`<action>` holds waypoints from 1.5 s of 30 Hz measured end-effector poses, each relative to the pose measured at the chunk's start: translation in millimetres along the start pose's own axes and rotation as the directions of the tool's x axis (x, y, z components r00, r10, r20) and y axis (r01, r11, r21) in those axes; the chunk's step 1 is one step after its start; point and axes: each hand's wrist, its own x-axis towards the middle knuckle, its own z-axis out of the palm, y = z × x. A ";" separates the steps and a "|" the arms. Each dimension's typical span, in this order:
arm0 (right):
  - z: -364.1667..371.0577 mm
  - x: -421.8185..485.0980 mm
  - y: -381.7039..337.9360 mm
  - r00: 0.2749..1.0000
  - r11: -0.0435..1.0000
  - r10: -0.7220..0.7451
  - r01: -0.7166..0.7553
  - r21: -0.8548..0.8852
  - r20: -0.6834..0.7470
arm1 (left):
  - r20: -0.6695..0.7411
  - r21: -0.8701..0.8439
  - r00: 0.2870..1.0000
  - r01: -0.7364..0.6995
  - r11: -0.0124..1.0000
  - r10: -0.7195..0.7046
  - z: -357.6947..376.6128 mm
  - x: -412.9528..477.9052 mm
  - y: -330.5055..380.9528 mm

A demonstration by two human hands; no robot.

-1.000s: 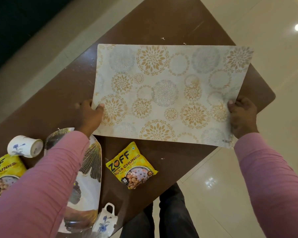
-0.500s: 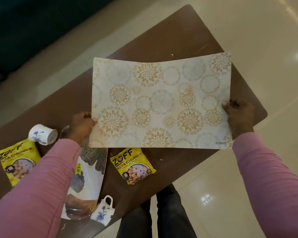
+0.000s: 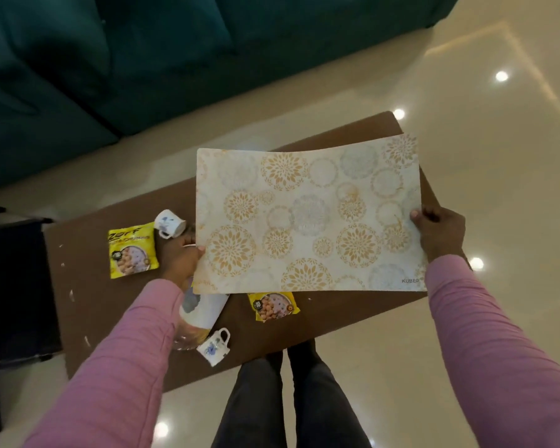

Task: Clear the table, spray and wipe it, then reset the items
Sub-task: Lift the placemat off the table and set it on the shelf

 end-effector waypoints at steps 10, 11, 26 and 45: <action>7.6 -63.4 -22.8 0.994 0.994 -0.101 0.102 -0.036 0.042 | -0.078 -0.083 0.997 0.020 0.996 -0.026 -86.0 -53.8 -36.4; 9.5 -74.5 -23.2 0.991 0.991 -0.122 0.124 -0.045 0.048 | -0.076 -0.106 0.997 0.025 0.994 -0.033 -95.4 -57.1 -44.2; 41.4 -231.6 -9.1 0.945 0.955 -0.297 0.294 0.044 0.134 | -0.126 -0.296 0.991 -0.004 0.955 -0.034 -247.4 -127.9 -157.0; 138.1 -392.3 -36.5 0.924 0.944 -0.319 0.329 -0.013 0.213 | -0.206 -0.337 0.978 -0.054 0.940 -0.018 -423.1 -138.4 -268.2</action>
